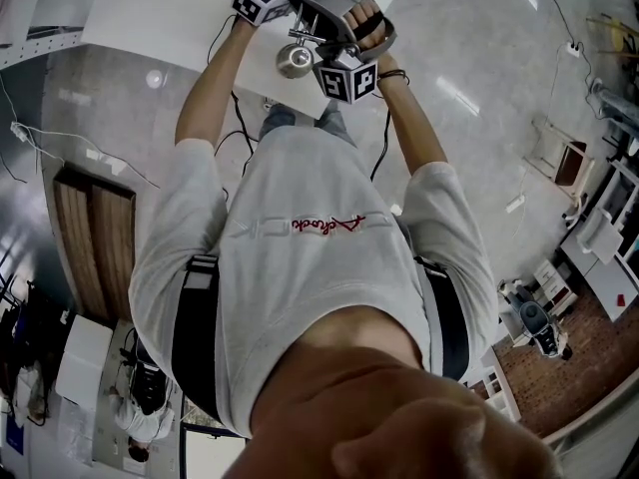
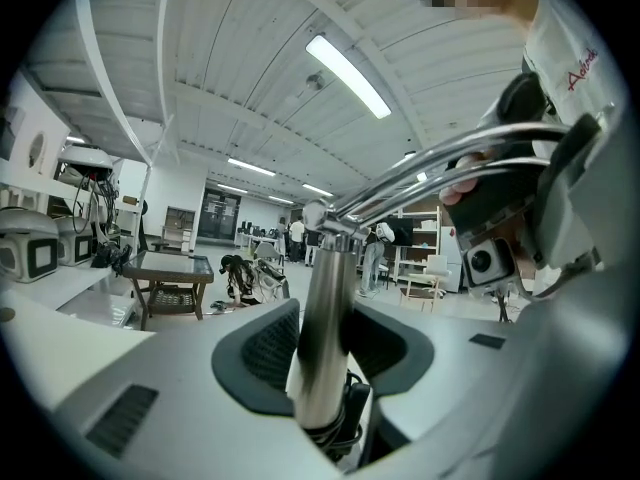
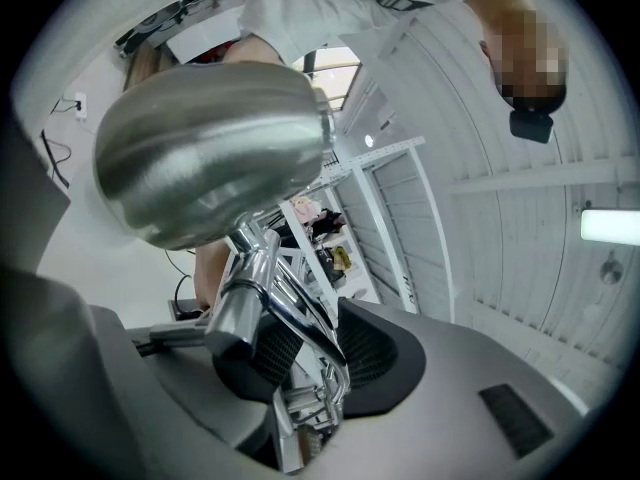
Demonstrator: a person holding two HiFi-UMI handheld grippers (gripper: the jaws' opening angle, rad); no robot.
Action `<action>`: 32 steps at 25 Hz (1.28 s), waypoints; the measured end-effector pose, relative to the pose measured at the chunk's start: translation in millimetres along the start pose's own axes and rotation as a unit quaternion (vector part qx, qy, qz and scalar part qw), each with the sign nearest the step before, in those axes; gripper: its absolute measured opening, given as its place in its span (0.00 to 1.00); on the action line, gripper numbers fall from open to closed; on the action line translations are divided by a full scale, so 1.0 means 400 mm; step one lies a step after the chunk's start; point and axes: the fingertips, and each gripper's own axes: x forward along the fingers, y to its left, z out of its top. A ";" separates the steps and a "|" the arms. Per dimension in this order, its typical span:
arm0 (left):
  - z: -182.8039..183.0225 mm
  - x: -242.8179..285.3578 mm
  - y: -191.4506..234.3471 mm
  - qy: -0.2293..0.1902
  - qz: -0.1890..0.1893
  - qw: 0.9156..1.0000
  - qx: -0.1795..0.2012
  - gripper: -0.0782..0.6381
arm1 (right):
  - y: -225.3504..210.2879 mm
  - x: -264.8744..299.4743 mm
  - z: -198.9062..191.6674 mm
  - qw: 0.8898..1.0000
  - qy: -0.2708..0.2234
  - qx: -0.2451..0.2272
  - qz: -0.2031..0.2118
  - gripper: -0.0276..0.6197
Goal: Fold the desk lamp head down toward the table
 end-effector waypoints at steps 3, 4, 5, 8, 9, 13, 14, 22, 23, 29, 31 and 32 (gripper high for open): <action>-0.003 -0.014 0.008 -0.002 0.004 1.000 -0.001 0.37 | 0.000 -0.009 -0.017 0.999 0.013 0.045 0.006 0.27; -0.005 -0.020 0.009 0.000 0.005 1.000 0.002 0.37 | 0.002 -0.013 -0.018 0.999 0.016 0.048 0.008 0.31; -0.008 -0.026 0.009 0.002 0.005 1.000 0.005 0.37 | 0.003 -0.016 -0.018 0.999 0.018 0.049 0.008 0.32; -0.009 -0.042 0.008 0.006 0.008 1.000 0.013 0.37 | -0.001 -0.031 -0.022 0.998 0.026 0.054 0.002 0.32; -0.010 -0.049 0.008 0.006 0.010 1.000 0.014 0.37 | 0.001 -0.038 -0.026 0.998 0.030 0.056 0.001 0.32; -0.011 -0.083 0.011 0.001 0.024 1.000 0.016 0.37 | 0.013 -0.078 -0.063 0.996 0.057 0.063 0.004 0.32; -0.014 -0.091 0.011 0.001 0.026 1.000 0.016 0.37 | 0.016 -0.089 -0.075 0.996 0.066 0.067 0.004 0.32; -0.022 -0.164 0.023 -0.012 0.060 0.998 0.000 0.33 | 0.012 -0.145 -0.135 0.986 0.120 0.116 -0.025 0.12; -0.023 -0.173 0.024 -0.014 0.064 0.998 -0.002 0.30 | 0.015 -0.145 -0.135 0.985 0.123 0.118 -0.025 0.07; -0.030 -0.208 0.021 -0.015 0.078 0.997 0.002 0.15 | 0.035 -0.141 -0.135 0.979 0.135 0.149 -0.021 0.06; -0.028 -0.218 0.018 -0.017 0.086 0.996 0.000 0.15 | 0.034 -0.146 -0.138 0.974 0.139 0.176 -0.025 0.06; -0.027 -0.225 0.016 -0.018 0.089 0.996 -0.001 0.15 | 0.032 -0.148 -0.139 0.970 0.141 0.193 -0.028 0.06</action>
